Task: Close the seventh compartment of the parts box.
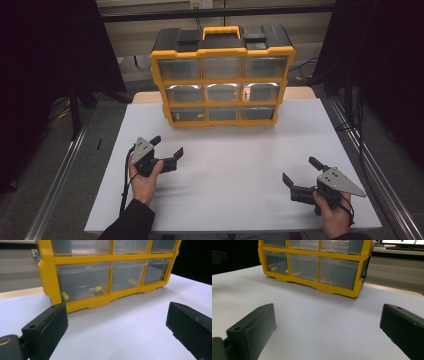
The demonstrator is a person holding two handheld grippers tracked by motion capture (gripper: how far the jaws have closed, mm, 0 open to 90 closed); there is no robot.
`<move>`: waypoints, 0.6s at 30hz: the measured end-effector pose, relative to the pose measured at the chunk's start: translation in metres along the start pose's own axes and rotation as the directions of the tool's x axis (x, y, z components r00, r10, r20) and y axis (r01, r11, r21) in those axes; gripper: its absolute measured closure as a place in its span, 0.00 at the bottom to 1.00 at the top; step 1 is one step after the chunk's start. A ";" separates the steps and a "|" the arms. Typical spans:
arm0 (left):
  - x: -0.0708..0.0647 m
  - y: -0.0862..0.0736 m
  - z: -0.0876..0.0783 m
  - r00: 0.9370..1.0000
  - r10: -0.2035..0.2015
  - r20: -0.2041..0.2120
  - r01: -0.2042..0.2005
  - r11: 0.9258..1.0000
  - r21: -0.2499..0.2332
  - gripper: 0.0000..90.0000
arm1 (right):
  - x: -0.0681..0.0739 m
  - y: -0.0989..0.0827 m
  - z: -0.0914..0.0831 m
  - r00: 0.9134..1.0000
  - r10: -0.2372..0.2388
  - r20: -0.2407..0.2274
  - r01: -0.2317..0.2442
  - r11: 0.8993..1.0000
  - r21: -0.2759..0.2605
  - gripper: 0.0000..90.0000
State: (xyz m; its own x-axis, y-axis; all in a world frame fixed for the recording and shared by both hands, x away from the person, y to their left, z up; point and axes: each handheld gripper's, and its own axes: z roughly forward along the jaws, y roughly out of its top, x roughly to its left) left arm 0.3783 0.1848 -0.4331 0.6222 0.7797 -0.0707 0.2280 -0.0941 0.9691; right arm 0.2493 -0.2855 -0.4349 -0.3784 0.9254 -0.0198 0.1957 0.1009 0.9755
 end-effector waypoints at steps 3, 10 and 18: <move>-0.002 -0.002 -0.008 1.000 -0.012 -0.002 0.012 1.000 -0.002 0.05 | 0.000 0.000 0.000 1.000 0.000 0.000 0.000 1.000 -0.001 0.00; -0.004 -0.003 -0.025 1.000 -0.008 -0.021 0.008 1.000 -0.008 0.04 | 0.000 0.000 0.001 1.000 -0.002 0.004 0.002 1.000 -0.001 0.00; -0.007 -0.013 -0.044 0.997 -0.034 -0.072 0.034 0.999 -0.008 0.04 | 0.000 0.000 0.001 1.000 -0.001 0.008 0.001 1.000 -0.001 0.00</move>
State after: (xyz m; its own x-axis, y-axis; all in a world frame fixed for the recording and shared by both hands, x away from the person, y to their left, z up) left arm 0.3382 0.2073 -0.4350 0.5586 0.8249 -0.0865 0.2428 -0.0629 0.9680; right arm 0.2501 -0.2850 -0.4349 -0.3714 0.9282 -0.0221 0.1943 0.1010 0.9757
